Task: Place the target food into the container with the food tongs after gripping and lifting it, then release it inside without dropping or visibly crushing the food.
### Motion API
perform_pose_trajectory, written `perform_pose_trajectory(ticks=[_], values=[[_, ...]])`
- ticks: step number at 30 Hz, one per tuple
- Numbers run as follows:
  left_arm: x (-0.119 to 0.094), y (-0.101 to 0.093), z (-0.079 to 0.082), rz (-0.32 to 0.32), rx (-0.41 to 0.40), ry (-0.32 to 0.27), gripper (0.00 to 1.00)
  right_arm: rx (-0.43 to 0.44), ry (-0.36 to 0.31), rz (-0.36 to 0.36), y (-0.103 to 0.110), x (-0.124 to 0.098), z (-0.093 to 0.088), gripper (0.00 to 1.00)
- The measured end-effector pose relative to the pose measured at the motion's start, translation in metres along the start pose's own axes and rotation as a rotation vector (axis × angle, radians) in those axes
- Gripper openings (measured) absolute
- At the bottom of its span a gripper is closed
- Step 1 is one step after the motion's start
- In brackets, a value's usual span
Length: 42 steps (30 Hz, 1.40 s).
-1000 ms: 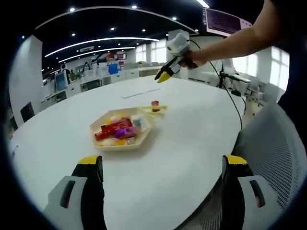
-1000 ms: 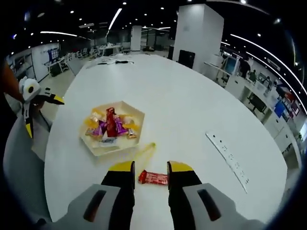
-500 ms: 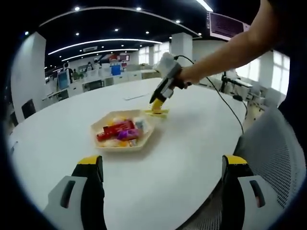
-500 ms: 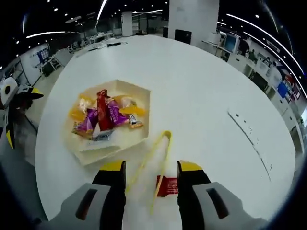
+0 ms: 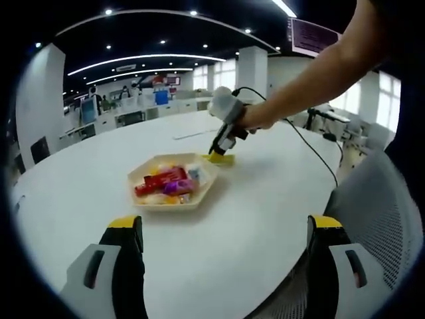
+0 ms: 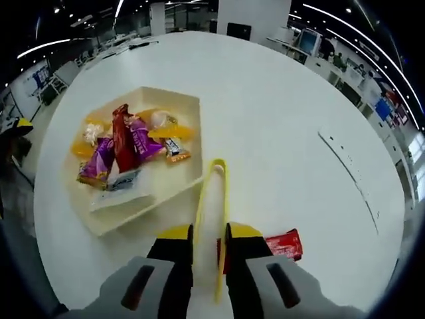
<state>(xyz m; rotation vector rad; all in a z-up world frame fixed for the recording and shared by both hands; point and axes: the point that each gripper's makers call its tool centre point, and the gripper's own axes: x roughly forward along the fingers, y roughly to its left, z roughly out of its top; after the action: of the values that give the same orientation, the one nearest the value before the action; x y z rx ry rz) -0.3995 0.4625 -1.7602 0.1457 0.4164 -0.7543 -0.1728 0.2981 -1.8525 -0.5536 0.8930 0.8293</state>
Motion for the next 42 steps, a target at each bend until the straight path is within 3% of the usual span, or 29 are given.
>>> perform_pose_trajectory(ticks=[4, 10, 12, 15, 17, 18, 19, 20, 21, 22, 23, 25, 29, 34, 40, 42], values=[[-0.001, 0.002, 0.000, 0.005, -0.012, -0.004, 0.99, 0.034, -0.006, -0.015, -0.005, -0.007, -0.003, 0.14], [-0.004, 0.008, 0.006, 0.022, -0.033, -0.026, 0.99, 0.086, -0.085, -0.034, -0.016, -0.036, 0.011, 0.14], [-0.006, 0.013, 0.010, 0.029, -0.077, -0.048, 0.99, 0.087, -0.112, -0.039, -0.020, -0.047, 0.015, 0.14], [-0.009, 0.018, 0.015, 0.028, -0.085, -0.058, 0.99, 0.120, -0.213, -0.015, -0.018, -0.072, 0.031, 0.14], [-0.009, 0.009, 0.020, -0.031, -0.136, -0.061, 0.99, 0.145, -0.292, 0.032, -0.014, -0.091, 0.043, 0.14], [-0.009, 0.013, 0.026, -0.030, -0.126, -0.055, 0.99, 0.162, -0.318, 0.046, -0.012, -0.102, 0.047, 0.14], [-0.008, 0.014, 0.028, -0.030, -0.120, -0.059, 0.99, 0.133, -0.342, 0.057, -0.009, -0.110, 0.051, 0.14], [-0.007, 0.016, 0.039, -0.043, -0.110, -0.075, 0.98, 0.124, -0.388, 0.093, -0.003, -0.119, 0.059, 0.14], [-0.007, 0.018, 0.047, -0.051, -0.109, -0.086, 0.96, 0.144, -0.391, 0.094, 0.001, -0.126, 0.060, 0.14], [-0.006, 0.022, 0.061, -0.067, -0.116, -0.099, 0.94, 0.079, -0.410, 0.100, 0.008, -0.138, 0.064, 0.14], [-0.005, 0.023, 0.071, -0.080, -0.122, -0.112, 0.94, 0.083, -0.460, 0.151, 0.021, -0.150, 0.072, 0.15], [-0.003, 0.029, 0.101, -0.099, -0.112, -0.163, 0.93, 0.049, -0.483, 0.168, 0.032, -0.164, 0.076, 0.15], [0.000, 0.020, 0.152, -0.245, -0.161, -0.239, 0.86, -0.052, -0.562, 0.258, 0.069, -0.197, 0.084, 0.14], [0.002, 0.001, 0.183, -0.357, -0.097, -0.255, 0.75, -0.097, -0.634, 0.368, 0.106, -0.226, 0.088, 0.15], [0.003, -0.014, 0.213, -0.402, -0.038, -0.295, 0.50, -0.120, -0.702, 0.420, 0.128, -0.248, 0.096, 0.16], [0.004, -0.017, 0.217, -0.410, -0.010, -0.308, 0.48, -0.123, -0.716, 0.447, 0.136, -0.255, 0.099, 0.16]])
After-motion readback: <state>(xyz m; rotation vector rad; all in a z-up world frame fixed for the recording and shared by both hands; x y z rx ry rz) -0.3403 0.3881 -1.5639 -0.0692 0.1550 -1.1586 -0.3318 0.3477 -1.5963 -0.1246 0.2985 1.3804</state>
